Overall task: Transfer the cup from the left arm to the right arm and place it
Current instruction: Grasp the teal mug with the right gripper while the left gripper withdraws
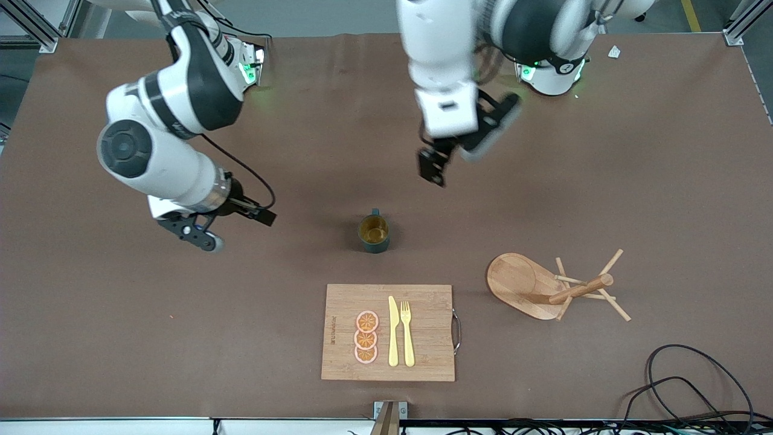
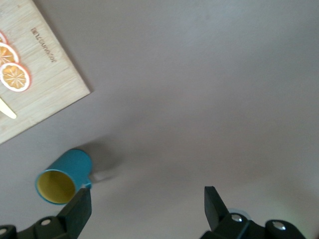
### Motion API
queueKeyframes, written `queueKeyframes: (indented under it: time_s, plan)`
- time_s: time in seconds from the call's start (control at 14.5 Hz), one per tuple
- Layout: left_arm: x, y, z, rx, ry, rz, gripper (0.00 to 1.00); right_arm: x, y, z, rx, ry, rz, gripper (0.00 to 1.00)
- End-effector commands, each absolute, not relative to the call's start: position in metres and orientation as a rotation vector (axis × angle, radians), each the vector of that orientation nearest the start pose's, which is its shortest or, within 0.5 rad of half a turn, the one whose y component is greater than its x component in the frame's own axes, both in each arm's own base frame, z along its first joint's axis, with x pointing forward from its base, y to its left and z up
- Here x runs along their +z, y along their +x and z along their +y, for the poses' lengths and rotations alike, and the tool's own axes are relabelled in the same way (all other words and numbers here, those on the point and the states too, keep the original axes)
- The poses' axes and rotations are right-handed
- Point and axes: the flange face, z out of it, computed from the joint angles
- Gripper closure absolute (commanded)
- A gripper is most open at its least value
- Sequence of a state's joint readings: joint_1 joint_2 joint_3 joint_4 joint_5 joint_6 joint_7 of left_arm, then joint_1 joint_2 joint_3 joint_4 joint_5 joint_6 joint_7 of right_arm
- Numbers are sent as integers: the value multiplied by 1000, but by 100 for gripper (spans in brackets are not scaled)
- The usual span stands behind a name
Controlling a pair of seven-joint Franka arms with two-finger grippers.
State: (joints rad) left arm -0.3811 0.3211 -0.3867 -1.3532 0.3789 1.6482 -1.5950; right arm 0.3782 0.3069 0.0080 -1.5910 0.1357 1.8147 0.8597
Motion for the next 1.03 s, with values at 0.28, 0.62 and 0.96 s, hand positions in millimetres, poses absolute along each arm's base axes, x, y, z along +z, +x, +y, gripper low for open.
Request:
queueKeyframes:
  time_s: [0.28, 0.62, 0.96]
  plan:
    - [578, 599, -235, -176, -2864, -1139, 0, 381, 588, 429, 133, -2800, 1100, 0]
    - [598, 612, -152, -82, -3008, -802, 0, 321, 585, 487, 84, -2723, 1165, 0]
    - [657, 581, -97, -103, -3071, -387, 0, 283, 593, 489, 69, -2720, 1163, 0]
